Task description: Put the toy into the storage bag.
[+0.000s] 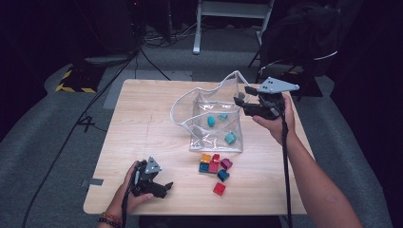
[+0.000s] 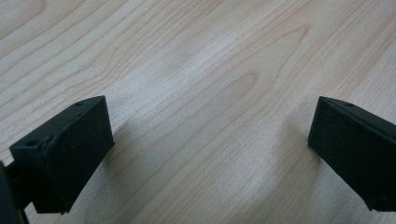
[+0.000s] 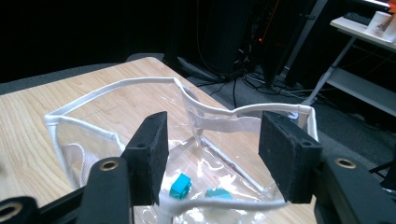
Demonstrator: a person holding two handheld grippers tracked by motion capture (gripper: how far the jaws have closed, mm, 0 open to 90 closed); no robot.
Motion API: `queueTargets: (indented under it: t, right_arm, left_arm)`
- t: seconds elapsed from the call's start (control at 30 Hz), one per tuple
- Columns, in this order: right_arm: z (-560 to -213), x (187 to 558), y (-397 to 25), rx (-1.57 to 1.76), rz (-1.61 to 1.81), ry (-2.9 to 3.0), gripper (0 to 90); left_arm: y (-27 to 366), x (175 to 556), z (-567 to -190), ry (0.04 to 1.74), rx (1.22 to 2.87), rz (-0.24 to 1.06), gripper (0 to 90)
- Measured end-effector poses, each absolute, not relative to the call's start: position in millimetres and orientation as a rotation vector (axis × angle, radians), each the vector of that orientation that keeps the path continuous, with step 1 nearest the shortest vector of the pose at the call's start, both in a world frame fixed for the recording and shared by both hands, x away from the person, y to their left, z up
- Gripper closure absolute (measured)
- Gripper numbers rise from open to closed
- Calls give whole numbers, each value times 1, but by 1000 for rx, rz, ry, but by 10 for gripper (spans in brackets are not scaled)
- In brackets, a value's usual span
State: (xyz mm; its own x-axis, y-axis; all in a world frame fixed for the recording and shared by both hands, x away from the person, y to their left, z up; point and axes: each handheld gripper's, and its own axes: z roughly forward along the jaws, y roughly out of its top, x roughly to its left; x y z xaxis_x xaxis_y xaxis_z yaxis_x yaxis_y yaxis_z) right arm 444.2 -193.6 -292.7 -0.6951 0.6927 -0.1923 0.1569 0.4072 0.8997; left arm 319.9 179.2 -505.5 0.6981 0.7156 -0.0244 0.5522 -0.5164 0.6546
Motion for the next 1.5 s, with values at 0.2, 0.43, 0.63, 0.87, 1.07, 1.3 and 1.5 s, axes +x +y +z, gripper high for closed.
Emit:
queueTargets:
  t: [0.2,0.43,0.63,0.87,1.07,1.3,1.5]
  right_arm:
    - [-294,430,-207,696,1267,2118,431]
    - [-298,411,-229,678,1283,2119,431]
    - [-307,398,-243,665,1280,2132,427]
    - [-330,381,-251,642,1293,2175,427]
    - [-356,371,-254,648,1260,2217,434]
    - [-387,363,-249,638,1240,2290,462]
    - [-412,362,-241,636,1218,2347,459]
  left_arm:
    - [179,320,-505,964,2258,328,2]
    - [179,320,-505,964,2258,328,2]
    - [179,320,-505,964,2258,328,2]
    - [179,320,-505,964,2258,328,2]
    - [179,320,-505,964,2258,328,2]
    - [179,320,-505,964,2258,328,2]
    - [179,320,-505,964,2258,328,2]
